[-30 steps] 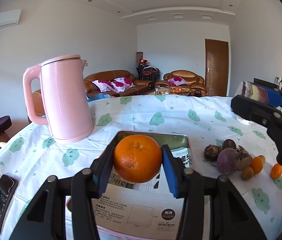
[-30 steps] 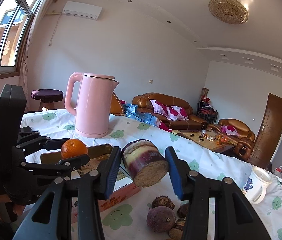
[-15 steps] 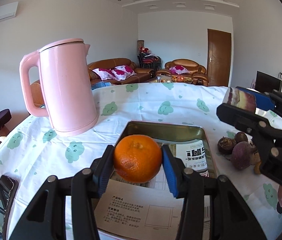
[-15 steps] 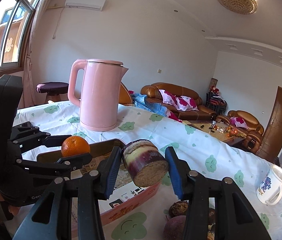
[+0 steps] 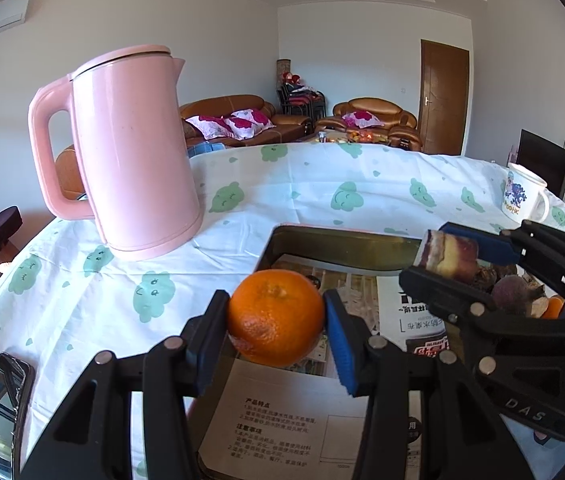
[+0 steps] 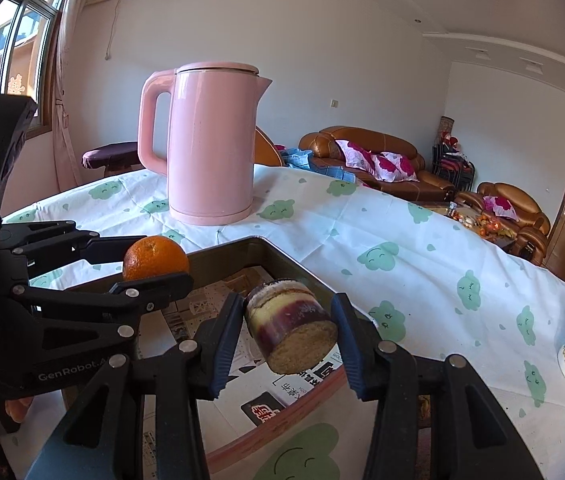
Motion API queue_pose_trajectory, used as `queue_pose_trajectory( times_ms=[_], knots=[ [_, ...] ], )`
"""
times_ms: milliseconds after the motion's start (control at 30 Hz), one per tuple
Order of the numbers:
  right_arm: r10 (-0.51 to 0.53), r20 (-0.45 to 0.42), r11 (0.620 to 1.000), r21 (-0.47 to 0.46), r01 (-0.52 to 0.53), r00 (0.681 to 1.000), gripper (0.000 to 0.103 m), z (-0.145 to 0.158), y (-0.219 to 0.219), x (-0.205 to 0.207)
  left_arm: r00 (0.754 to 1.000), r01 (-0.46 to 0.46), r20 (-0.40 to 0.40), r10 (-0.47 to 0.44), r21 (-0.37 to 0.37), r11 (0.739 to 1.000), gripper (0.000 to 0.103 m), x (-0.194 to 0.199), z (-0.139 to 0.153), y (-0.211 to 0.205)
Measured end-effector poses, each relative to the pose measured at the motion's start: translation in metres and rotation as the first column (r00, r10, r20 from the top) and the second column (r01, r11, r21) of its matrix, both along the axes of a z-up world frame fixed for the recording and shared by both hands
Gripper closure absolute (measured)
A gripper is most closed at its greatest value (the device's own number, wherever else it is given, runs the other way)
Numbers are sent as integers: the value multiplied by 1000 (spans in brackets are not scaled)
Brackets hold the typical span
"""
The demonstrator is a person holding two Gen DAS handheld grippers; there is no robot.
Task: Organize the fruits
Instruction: 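Lower both tools into the tin and open them to release the fruit, then grasp a large orange with the right tool while the left tool reaches toward a brown round fruit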
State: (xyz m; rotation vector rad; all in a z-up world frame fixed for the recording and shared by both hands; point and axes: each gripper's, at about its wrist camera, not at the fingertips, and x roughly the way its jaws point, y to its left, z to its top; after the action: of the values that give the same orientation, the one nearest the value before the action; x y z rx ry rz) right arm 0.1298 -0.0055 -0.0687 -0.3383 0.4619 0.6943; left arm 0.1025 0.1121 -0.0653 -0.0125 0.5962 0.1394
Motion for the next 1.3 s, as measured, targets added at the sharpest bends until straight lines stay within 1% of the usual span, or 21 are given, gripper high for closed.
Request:
queue_pose_trajectory(
  times_ms=[200, 333, 600, 700, 767, 800, 867, 900, 933, 1033, 1100, 1167, 1267, 1300],
  knots=[
    [2, -26, 1000, -18, -3, 1000, 55, -3, 4, 4, 1000, 3, -26, -3, 9, 1000, 54, 6, -3, -1],
    [-1, -71, 1000, -29, -1, 997, 55, -8, 6, 12, 999, 3, -41, -3, 4, 1000, 54, 9, -4, 0],
    [5, -127, 999, -44, -11, 992, 55, -13, 9, 18, 999, -6, -51, 8, 38, 999, 54, 12, -5, -5],
    [2, -131, 999, -50, -9, 991, 54, -14, 10, 19, 999, -14, -50, 16, 44, 999, 54, 12, -6, -4],
    [-8, -116, 999, -53, 2, 993, 51, -13, 10, 18, 999, -21, -38, 23, 48, 999, 53, 10, -4, -4],
    [-18, -106, 999, -48, 13, 994, 48, -12, 8, 17, 999, -21, -30, 22, 48, 999, 53, 9, -3, -4],
    [-32, -94, 999, -34, 29, 995, 44, -9, 4, 16, 1000, -30, -3, 30, 51, 998, 48, 4, -1, -4],
    [-34, -89, 999, -32, 31, 995, 44, -9, 0, 14, 999, -35, 13, 35, 51, 998, 42, 1, 1, -5],
    [-45, -79, 998, -40, 42, 996, 44, -8, -4, 11, 999, -35, 28, 34, 42, 998, 37, -4, 4, -5],
    [-87, -40, 995, -46, 85, 995, 44, -2, -25, -1, 996, -20, 82, 19, 11, 1000, 28, -18, 14, -13],
    [-103, -26, 994, -32, 102, 994, 44, 4, -46, -11, 994, 7, 110, -7, 1, 1000, 27, -27, 20, -23],
    [-143, 4, 990, -23, 143, 990, 44, 10, -73, -24, 991, 45, 128, -45, 2, 999, 25, -35, 24, -39],
    [-215, 1, 976, 14, 215, 977, 43, 15, -120, -38, 985, 115, 132, -115, 8, 993, 25, -38, 27, -66],
    [-241, -1, 970, 21, 241, 971, 40, 15, -135, -43, 982, 141, 126, -142, 12, 990, 25, -38, 27, -76]
  ],
)
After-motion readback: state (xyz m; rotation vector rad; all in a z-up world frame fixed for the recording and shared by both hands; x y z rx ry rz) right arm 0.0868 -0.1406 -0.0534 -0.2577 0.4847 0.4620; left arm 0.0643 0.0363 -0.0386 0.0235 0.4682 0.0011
